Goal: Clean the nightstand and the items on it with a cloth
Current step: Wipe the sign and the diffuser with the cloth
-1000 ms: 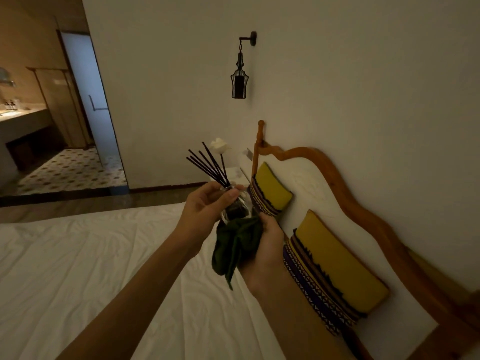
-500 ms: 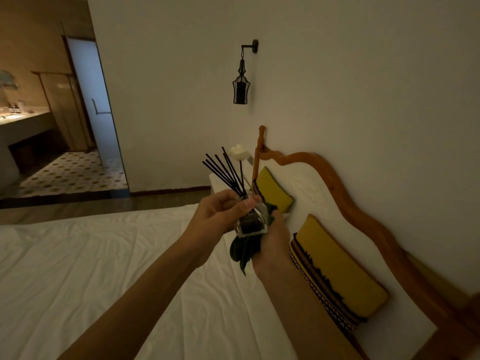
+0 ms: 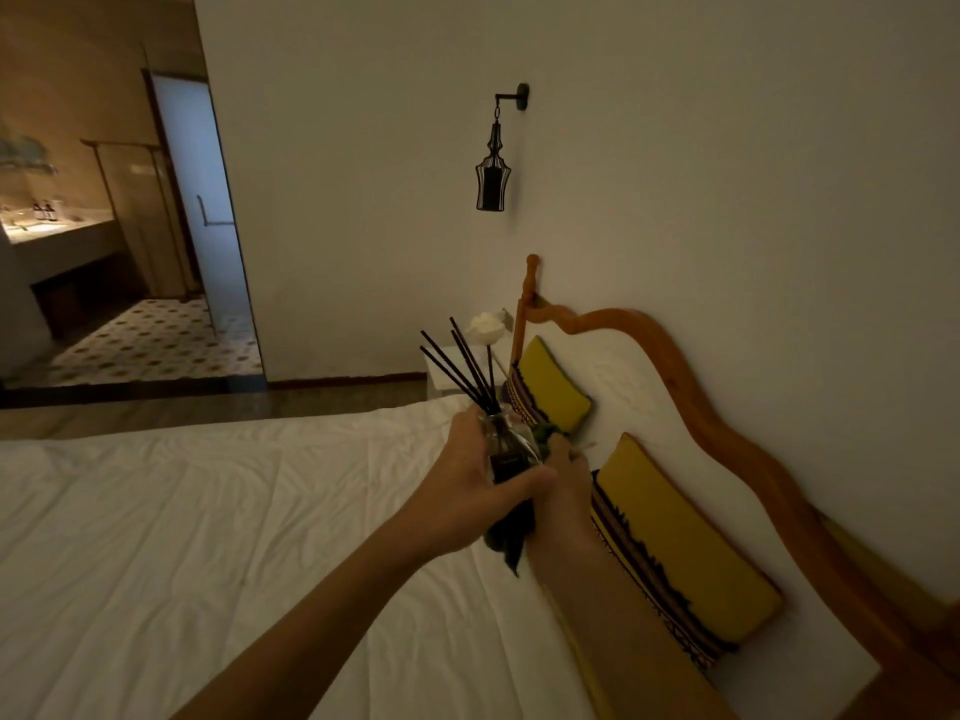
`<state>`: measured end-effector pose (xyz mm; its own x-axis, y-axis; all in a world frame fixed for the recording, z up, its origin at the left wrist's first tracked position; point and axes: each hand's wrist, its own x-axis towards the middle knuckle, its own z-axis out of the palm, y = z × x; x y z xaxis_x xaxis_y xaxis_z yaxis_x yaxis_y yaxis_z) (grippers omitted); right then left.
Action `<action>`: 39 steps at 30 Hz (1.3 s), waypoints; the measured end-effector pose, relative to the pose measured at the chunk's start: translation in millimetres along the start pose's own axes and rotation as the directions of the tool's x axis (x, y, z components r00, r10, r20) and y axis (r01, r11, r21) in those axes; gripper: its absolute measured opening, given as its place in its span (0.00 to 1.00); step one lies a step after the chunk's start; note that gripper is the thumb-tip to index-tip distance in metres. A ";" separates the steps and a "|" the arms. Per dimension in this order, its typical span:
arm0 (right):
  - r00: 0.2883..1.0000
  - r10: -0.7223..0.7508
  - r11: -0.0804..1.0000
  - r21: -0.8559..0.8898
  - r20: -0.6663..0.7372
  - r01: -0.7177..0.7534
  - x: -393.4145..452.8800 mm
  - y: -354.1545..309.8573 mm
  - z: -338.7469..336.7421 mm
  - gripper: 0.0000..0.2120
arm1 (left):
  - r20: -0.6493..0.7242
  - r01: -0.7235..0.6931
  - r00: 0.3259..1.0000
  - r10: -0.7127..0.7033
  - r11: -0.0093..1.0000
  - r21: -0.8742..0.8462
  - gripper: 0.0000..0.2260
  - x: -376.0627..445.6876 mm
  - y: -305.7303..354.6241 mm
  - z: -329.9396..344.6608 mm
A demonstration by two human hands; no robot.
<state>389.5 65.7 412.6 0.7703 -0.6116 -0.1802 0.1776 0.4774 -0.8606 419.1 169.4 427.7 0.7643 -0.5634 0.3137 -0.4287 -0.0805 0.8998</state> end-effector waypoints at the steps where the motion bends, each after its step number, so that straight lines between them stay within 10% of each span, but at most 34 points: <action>1: 0.999 -0.033 0.997 -0.074 -0.031 0.031 1.9 -3.6 -3.2 0.17 | 0.009 0.021 1.000 -0.020 0.999 -0.042 0.27 0.2 -1.3 -3.9; 10: 0.841 -0.500 0.692 -0.489 0.206 0.531 -13.9 -55.9 -7.3 0.12 | -0.119 -0.110 0.989 0.090 0.979 -0.170 0.25 -4.2 -11.4 -7.9; 22: 0.892 -0.380 0.756 -0.472 0.246 0.453 -22.4 -49.7 -3.7 0.15 | -0.104 -0.196 0.979 0.175 0.952 -0.237 0.32 -9.8 -9.0 -16.3; 34: 0.861 -0.412 0.811 -0.310 0.299 0.496 -25.3 -34.3 -1.2 0.11 | -0.072 -0.099 0.995 0.073 0.861 -0.498 0.15 -10.0 -11.0 -42.7; 39: 0.856 -0.453 0.803 -0.302 0.250 0.514 -30.4 -26.5 6.4 0.12 | -0.131 -0.099 0.990 0.055 0.930 -0.354 0.15 -10.3 -6.9 -32.4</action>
<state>365.3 75.6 444.0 0.7320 -0.5815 0.3549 0.3532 -0.1216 -0.9276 429.8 202.4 428.0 0.7961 -0.4541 0.4000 -0.3035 0.2723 0.9131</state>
